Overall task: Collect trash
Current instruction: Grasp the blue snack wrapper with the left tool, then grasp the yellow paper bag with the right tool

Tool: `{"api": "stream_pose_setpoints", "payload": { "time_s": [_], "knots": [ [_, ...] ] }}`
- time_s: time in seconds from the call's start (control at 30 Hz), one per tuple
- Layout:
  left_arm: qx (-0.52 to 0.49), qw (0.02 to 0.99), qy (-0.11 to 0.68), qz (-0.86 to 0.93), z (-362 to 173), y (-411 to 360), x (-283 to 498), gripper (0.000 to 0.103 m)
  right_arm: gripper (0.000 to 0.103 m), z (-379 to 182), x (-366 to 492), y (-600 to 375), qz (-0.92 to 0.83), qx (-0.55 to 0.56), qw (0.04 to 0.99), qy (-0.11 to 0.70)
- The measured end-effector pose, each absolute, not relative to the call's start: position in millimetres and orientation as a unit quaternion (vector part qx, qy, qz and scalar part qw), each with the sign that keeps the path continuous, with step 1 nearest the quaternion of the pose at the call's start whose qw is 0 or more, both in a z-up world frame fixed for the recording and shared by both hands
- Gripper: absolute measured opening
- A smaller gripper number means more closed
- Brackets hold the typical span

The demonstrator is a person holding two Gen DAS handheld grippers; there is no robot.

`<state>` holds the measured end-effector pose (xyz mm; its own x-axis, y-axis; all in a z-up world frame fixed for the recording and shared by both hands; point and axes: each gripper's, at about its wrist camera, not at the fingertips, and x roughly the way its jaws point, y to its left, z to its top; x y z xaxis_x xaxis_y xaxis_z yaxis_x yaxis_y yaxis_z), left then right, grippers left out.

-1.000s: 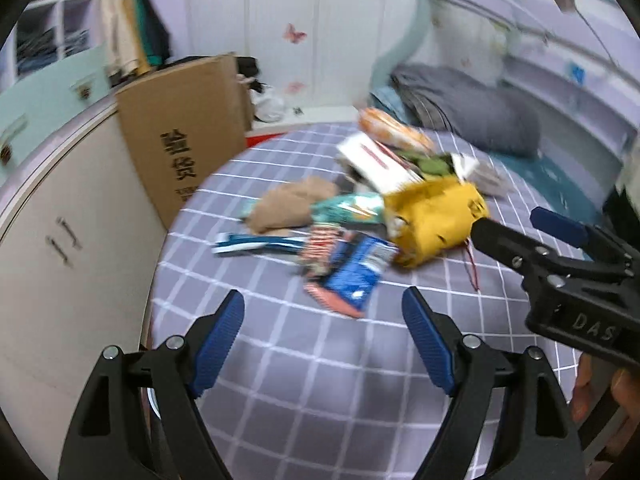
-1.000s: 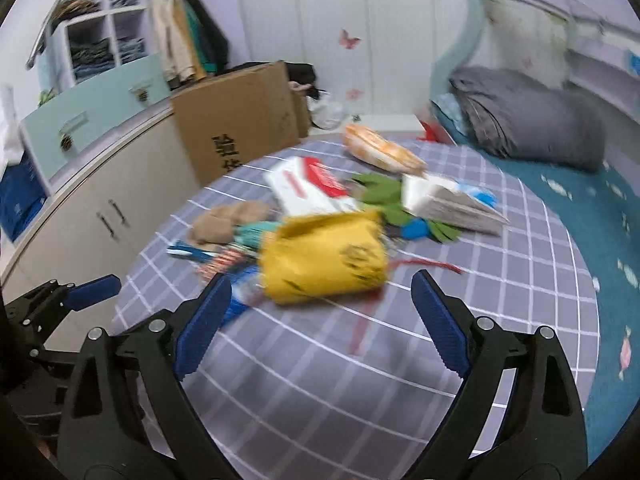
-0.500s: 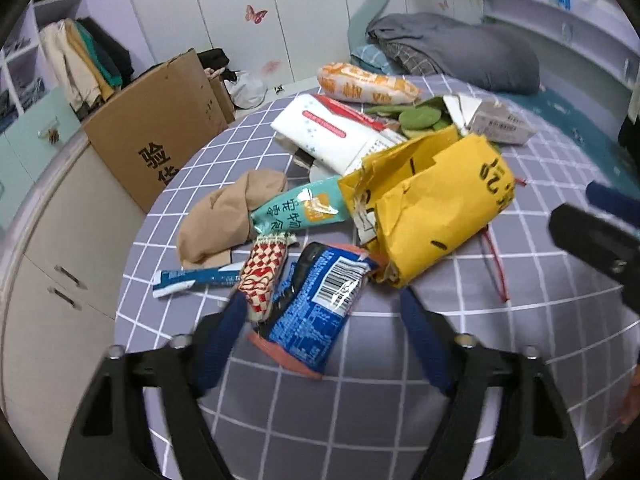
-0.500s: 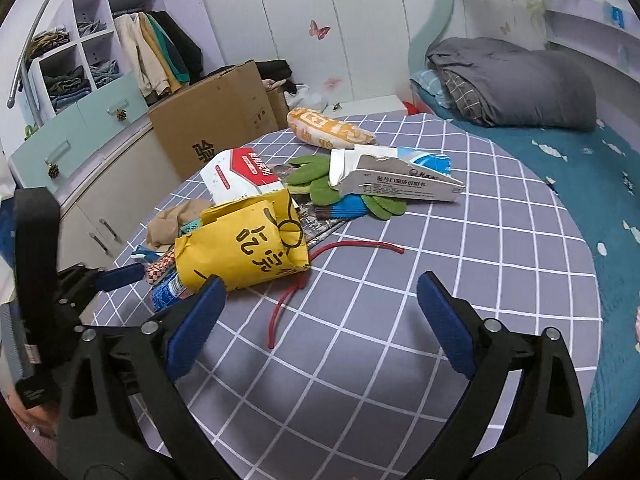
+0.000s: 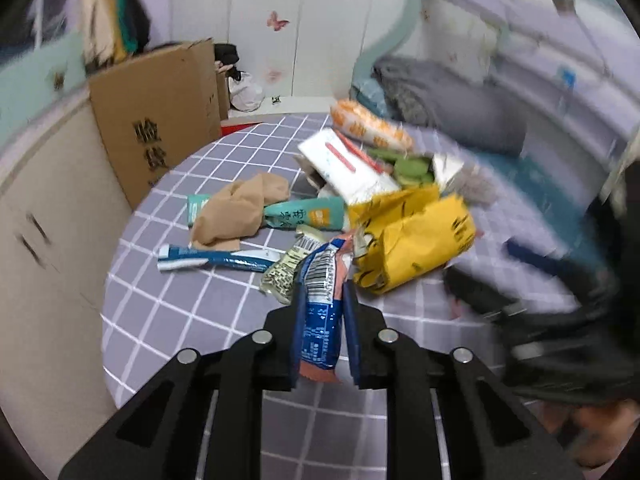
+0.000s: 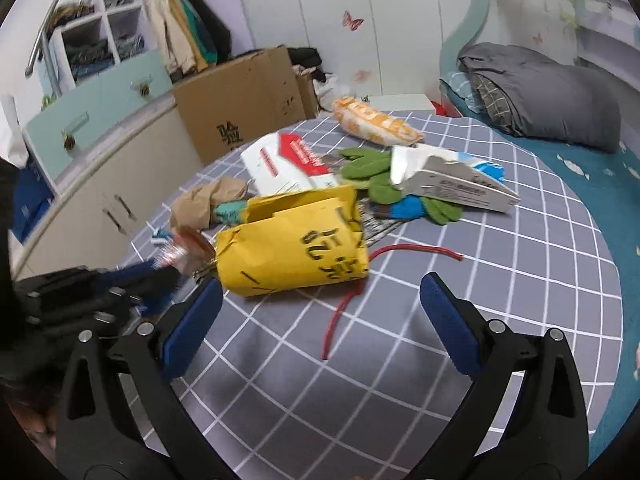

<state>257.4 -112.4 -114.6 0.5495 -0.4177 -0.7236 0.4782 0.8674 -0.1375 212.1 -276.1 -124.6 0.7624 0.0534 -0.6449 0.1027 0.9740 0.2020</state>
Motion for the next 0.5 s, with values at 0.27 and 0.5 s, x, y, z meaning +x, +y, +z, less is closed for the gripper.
{"api": "stream_pose_setpoints", "payload": {
  "time_s": [0.27, 0.5],
  "knots": [
    [-0.015, 0.897, 0.370, -0.243, -97.3, -88.7, 245.0, 0.017, 0.097, -134.6, 245.1, -246.9, -0.065, 0.055, 0.927, 0.366],
    [-0.029, 0.901, 0.361, -0.238, -92.0, -65.5, 248.9, 0.017, 0.097, -134.6, 260.4, -252.5, -0.065, 0.078, 0.920, 0.378]
  ]
}}
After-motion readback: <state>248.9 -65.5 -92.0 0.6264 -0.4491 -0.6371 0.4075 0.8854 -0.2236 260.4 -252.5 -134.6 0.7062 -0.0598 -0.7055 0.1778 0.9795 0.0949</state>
